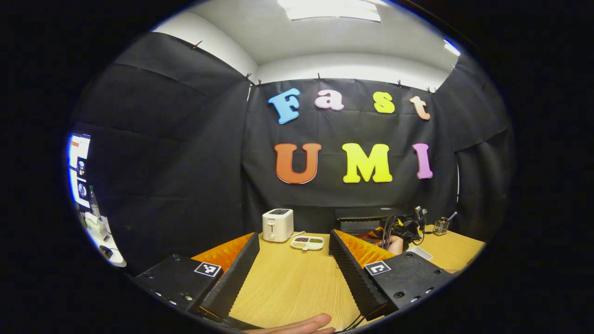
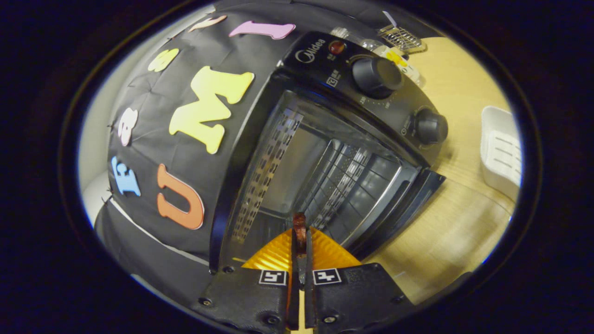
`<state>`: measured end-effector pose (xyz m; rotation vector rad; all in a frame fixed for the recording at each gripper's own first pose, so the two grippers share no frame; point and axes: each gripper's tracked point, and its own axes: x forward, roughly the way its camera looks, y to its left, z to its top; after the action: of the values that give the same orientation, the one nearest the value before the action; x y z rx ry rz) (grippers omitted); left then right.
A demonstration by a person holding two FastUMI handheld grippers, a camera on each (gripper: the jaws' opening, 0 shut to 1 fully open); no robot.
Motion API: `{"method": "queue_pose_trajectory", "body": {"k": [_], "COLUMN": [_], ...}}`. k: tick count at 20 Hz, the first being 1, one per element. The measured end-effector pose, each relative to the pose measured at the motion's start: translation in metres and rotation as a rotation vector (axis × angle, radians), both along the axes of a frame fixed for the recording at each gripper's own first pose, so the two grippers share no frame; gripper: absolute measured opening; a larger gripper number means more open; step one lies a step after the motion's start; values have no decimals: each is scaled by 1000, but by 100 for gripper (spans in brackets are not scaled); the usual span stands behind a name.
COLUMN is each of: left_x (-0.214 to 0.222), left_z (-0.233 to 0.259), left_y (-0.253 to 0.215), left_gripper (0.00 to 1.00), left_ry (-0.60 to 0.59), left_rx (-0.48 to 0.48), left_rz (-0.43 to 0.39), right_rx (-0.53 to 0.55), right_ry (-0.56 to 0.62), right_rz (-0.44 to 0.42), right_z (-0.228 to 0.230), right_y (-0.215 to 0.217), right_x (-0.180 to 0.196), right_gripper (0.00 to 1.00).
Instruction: Open the electric oven with the left hand, put the food in, and close the electric oven.
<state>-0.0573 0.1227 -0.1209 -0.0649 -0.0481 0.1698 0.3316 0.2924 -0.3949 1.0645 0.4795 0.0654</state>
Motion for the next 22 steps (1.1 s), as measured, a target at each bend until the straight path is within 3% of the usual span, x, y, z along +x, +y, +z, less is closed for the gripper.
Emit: {"method": "queue_pose_trajectory", "body": {"k": [5,7,11,16,19,20,21,22], "left_x": [5,6,7,6,7,6,6,5], "left_z": [-14,-21,-36,-35,-33,-33,-34,-35], "left_y": [0,-5,-22,-20,-26,-26,-26,-27], "left_gripper": [96,96,96,96,96,96,96,96], "left_ry": [29,42,75,77,78,81,81,83], "left_rx": [9,16,-4,-4,-16,-14,-11,-8], "left_rz": [-9,-25,-90,-79,-97,-96,-93,-94], "right_rx": [-58,-130,-336,-524,-600,-612,-620,-624], "right_ry": [-6,-16,-15,-66,-95,-93,-86,-87], "right_rz": [17,53,80,86,111,126,132,142], "right_z": [-11,-11,-22,-7,4,8,11,15], "right_y": [8,10,1,-15,-19,-21,-27,-30], "right_x": [19,17,9,-3,-15,-20,-25,-31], "right_gripper": [11,10,23,30,61,59,74,75]}}
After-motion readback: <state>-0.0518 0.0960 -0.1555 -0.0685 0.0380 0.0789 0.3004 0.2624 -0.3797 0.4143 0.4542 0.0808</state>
